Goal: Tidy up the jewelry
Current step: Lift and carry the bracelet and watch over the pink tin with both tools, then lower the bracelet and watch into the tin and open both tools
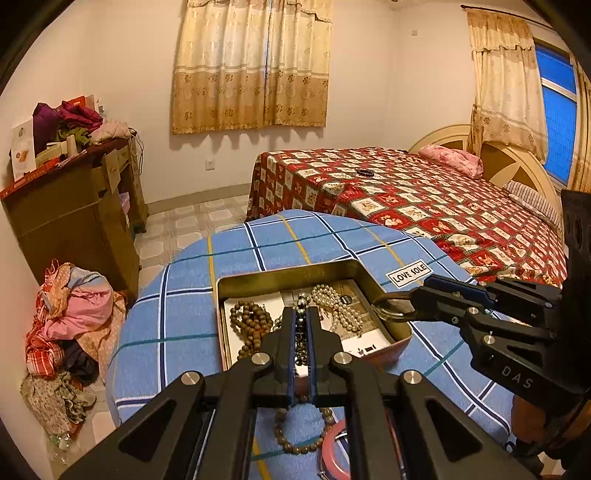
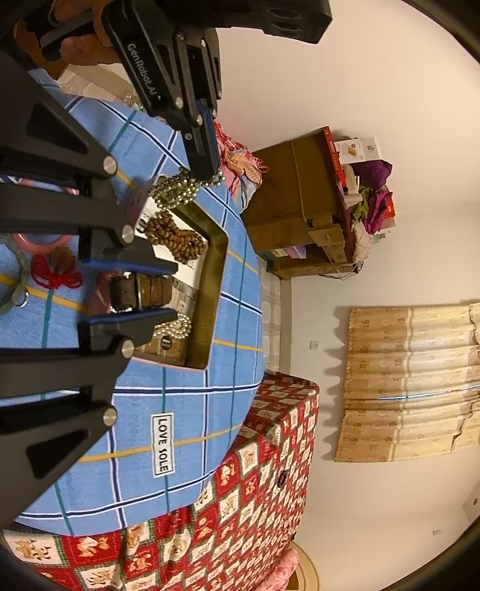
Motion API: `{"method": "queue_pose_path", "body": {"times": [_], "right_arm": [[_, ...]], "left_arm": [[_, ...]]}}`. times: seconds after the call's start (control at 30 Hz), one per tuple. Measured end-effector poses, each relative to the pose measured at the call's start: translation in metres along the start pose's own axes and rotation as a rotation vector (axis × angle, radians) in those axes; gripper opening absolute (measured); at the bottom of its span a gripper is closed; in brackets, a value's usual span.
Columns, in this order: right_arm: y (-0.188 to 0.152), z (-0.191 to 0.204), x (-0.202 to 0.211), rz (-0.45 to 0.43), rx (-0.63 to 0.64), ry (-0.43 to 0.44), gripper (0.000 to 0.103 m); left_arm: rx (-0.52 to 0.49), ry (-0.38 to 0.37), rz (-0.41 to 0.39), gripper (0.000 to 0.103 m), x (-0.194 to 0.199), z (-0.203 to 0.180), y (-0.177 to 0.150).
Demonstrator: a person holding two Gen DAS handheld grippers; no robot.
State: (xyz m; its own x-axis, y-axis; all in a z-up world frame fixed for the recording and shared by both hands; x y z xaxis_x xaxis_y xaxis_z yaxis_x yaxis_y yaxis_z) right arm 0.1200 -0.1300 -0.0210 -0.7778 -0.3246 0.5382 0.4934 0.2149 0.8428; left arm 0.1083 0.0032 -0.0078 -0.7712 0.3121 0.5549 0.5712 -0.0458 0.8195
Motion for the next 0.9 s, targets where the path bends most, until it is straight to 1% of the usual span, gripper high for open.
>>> {"method": "queue_pose_path", "body": {"times": [0.27,0.6,0.8,0.9], "right_arm": [[0.010,-0.002,-0.007,-0.002,0.003,0.000,0.020],[0.021,-0.004,-0.019,-0.004,0.021,-0.010,0.020],[0.024,-0.006,-0.031,0.011,0.025,-0.019,0.020],[0.025,-0.008,-0.039,0.013,0.025,-0.028,0.020]], "left_arm": [[-0.001,0.002,0.003,0.004,-0.005,0.002,0.006],[-0.026,0.021,0.006,0.004,-0.017,0.009,0.022],[-0.015,0.021,0.026,0.004,-0.031,0.017,0.026],[-0.011,0.035,0.030,0.004,-0.038,0.020,0.026]]}}
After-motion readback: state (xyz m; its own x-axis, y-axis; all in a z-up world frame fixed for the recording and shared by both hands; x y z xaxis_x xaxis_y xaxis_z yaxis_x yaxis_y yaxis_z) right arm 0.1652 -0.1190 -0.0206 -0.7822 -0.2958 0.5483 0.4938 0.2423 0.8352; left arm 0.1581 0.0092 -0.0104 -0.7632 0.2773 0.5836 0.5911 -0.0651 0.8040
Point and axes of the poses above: each gripper's, at about its wrist camera, not at the fingertips, and x roughly against the way its jaws point, z to its left, y to its top, the point moved 2 cm from there along -x, roughly the way its jaws point, and after that the axes turned 8 degrees about -y, right-handed, at the moved point
